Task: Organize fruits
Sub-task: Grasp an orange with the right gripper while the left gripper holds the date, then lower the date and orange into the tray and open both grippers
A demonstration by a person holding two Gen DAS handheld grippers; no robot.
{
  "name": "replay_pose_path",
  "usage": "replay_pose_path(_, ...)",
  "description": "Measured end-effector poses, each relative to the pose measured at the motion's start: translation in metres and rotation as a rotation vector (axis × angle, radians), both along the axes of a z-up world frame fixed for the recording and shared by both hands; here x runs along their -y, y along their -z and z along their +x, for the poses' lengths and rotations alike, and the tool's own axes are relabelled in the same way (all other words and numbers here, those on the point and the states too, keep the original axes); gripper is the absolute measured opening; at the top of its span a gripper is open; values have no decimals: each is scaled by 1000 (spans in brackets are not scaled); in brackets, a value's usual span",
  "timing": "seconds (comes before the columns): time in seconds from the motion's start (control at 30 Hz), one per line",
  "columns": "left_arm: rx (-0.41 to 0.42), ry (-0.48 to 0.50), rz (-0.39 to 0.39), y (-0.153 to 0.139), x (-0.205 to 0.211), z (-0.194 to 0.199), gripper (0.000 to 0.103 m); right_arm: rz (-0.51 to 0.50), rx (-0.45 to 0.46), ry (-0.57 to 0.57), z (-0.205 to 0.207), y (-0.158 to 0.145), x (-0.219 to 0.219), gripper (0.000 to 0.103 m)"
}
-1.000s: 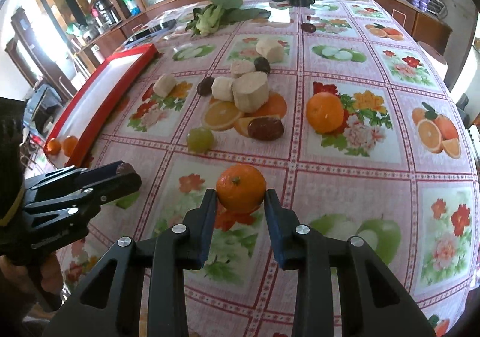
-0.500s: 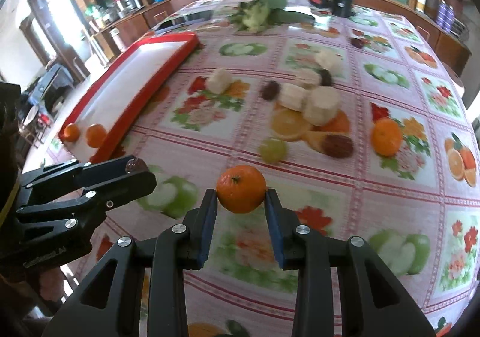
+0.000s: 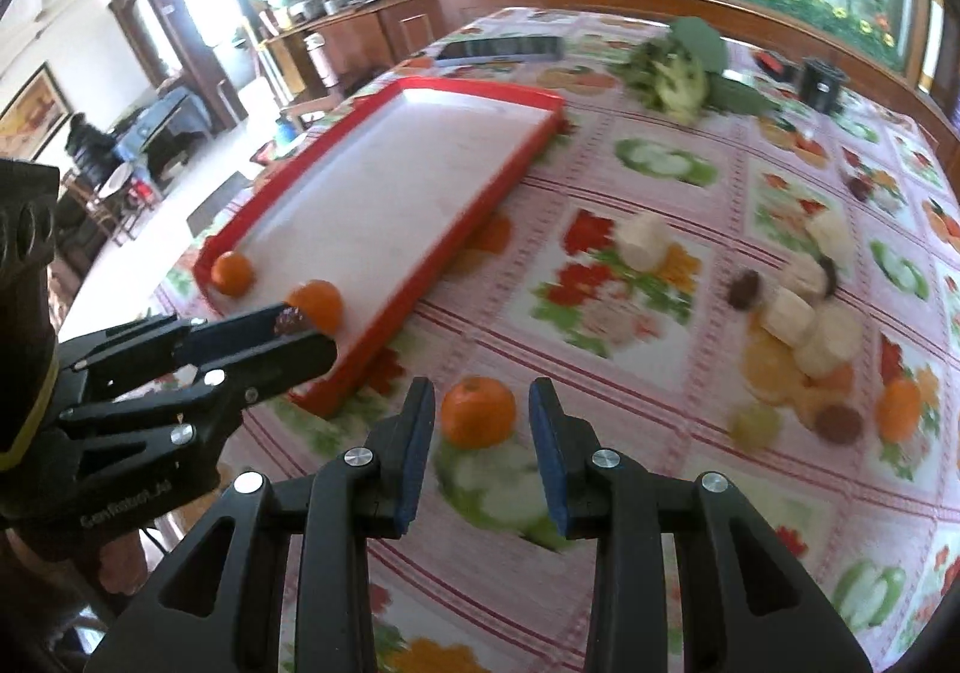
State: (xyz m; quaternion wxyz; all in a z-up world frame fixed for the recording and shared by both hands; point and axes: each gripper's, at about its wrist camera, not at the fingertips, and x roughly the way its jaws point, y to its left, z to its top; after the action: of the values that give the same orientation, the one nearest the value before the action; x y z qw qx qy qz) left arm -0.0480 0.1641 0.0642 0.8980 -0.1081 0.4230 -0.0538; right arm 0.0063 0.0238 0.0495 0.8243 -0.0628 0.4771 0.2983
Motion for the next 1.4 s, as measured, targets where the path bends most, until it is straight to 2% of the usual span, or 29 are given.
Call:
replay_pose_path(0.13,5,-32,-7,-3,-18,2,32,-19,8,-16,1,3,-9,32)
replay_pose_path(0.27,-3,-33,-19,-1,-22,0,32,-70,-24,17,5,16,2,32)
replay_pose_path(0.4,0,-6,-25,-1,-15,-8,32,-39,-89,-7,4,26,13,33)
replay_pose_path(0.47,-1,-1,-28,-1,-13,-12,32,-13,-110,-53,-1,29,7,41)
replay_pose_path(0.63,-12,-5,-26,-1,-15,-25,32,-25,-74,-171,-12,33,-23,42)
replay_pose_path(0.87,-19,-55,-13,1,-24,-41,32,-45,-29,-257,-7,43,-48,41)
replay_pose_path(0.93,-23,-65,-10,2,-25,-43,32,-57,-18,-250,-4,43,-45,32)
replay_pose_path(1.23,-44,-53,-17,9,-15,-45,32,-70,-45,-177,-7,35,-10,32)
replay_pose_path(1.4,-38,-47,-22,6,-13,-35,32,-98,-24,-149,-4,30,-6,32)
